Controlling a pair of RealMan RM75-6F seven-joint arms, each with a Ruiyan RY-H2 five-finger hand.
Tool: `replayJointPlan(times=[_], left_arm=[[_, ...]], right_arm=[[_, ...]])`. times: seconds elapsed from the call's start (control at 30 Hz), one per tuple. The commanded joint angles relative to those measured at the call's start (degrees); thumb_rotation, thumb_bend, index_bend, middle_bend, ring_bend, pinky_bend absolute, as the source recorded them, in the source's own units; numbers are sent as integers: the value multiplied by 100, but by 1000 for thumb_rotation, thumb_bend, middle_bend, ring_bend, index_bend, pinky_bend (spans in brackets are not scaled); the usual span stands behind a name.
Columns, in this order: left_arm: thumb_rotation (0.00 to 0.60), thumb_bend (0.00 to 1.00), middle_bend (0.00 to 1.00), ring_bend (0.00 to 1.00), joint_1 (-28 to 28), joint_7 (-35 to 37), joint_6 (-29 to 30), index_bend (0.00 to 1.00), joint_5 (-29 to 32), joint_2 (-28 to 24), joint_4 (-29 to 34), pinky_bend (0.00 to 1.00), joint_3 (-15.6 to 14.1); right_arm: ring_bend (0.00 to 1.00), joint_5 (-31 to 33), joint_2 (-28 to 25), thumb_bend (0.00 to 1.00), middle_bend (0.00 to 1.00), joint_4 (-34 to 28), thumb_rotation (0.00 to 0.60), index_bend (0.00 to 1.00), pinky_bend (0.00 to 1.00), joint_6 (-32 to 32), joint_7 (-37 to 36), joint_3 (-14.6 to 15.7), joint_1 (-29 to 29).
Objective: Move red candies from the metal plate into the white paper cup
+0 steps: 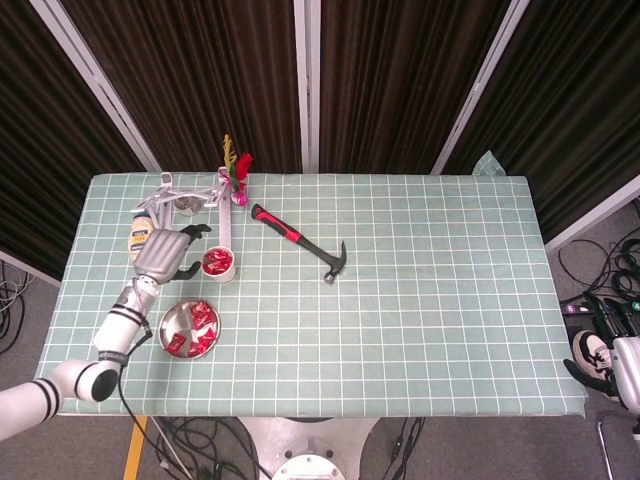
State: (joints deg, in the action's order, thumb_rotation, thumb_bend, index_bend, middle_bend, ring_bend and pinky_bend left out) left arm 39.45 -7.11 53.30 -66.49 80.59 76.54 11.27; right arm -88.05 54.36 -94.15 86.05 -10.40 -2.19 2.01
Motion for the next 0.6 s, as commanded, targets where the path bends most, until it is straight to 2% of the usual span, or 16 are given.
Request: replayJointPlan(times=[0.03,0.13,0.27,0.4,0.5,0.6], left_arm=[[600,339,397,714,-778,315,1149,261,-205,-599,802,925,-37],[600,287,397,610,-1255,344,1732,261,-279,-922,1094,839,-174],[600,200,397,424,-1819,301,2353,261,-400,-1146,1188,530,-433],[600,191,387,295,-2377,139,2954,261,-588,-1163,1101,347,-758],[600,192,374,259,-2718,158,3305,262,-713,-1161,1155,303,-917],[600,192,371,258,-2984,90,3594,262,-846,-1160,1220,303,-1034]], right_arm=[[109,-15,7,99,204,19,600,80,381,-11,-10,4,9],[108,-51,51,100,203,76,600,80,376,21,-41,-6,15],[88,-53,114,101,184,170,600,79,292,66,-48,-16,1],[39,-49,193,101,170,240,600,79,208,72,-59,-5,-11],[10,-78,260,101,162,282,600,79,168,71,-78,7,-7],[0,-125,326,101,158,313,600,79,140,117,-62,13,-15]])
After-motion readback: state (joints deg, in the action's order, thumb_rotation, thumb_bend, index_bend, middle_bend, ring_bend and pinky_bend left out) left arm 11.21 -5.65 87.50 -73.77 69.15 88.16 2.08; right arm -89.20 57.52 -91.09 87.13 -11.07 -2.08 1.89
